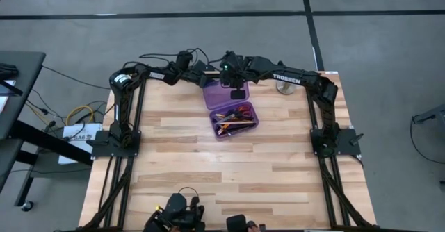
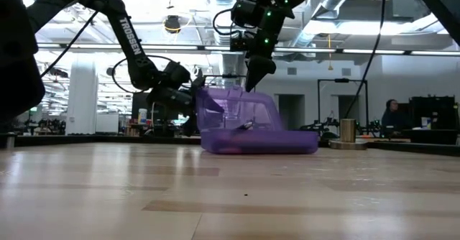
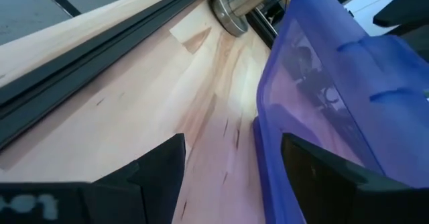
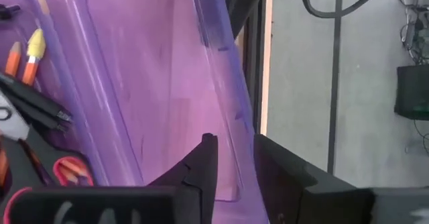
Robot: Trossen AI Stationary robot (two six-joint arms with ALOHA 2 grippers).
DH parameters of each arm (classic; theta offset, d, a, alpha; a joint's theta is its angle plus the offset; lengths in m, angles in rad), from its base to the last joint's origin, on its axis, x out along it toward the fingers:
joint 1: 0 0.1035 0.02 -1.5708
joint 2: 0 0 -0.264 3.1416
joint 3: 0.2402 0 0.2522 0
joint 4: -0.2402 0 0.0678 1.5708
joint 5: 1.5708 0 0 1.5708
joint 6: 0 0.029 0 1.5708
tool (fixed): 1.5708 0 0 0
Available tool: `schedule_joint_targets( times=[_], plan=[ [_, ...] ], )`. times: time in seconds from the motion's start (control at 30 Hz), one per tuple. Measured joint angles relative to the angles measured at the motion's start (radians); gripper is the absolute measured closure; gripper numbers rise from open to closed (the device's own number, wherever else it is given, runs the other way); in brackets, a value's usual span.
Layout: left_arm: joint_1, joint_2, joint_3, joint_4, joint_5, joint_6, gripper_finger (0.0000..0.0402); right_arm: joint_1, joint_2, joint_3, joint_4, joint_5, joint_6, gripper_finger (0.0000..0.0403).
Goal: Pick & place school supplies into a supply box
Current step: Close the purple supply box
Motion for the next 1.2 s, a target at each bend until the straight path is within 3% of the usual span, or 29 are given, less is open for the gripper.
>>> schedule_joint_targets(
  times=[0.23,0.47,0.57,0.77,0.9,1.2],
  plan=[
    [-0.003,0.000,0.000,0.001,0.002,0.002,0.0168,-0.008,-0.093,0.000,-0.043,-0.058,0.051,0.0310],
    [-0.003,-0.001,0.000,0.021,0.021,0.002,0.0168,-0.041,-0.255,-0.012,-0.128,-0.378,0.158,0.0310],
    [-0.003,-0.001,0.000,0.021,0.040,0.002,0.0168,-0.059,-0.345,-0.137,-0.064,-0.461,0.181,0.0315],
    [-0.004,-0.001,0.000,0.039,0.076,0.001,0.0168,-0.103,-0.553,-0.582,0.310,-0.414,0.234,0.0328],
    [-0.004,-0.002,0.000,0.067,0.119,0.001,0.0168,-0.190,-0.662,-0.789,0.593,-0.352,0.263,0.0326],
    [-0.012,-0.002,0.000,0.072,0.156,0.003,0.0168,-0.404,-0.613,-0.866,0.721,-0.364,0.392,0.0325]
  ],
)
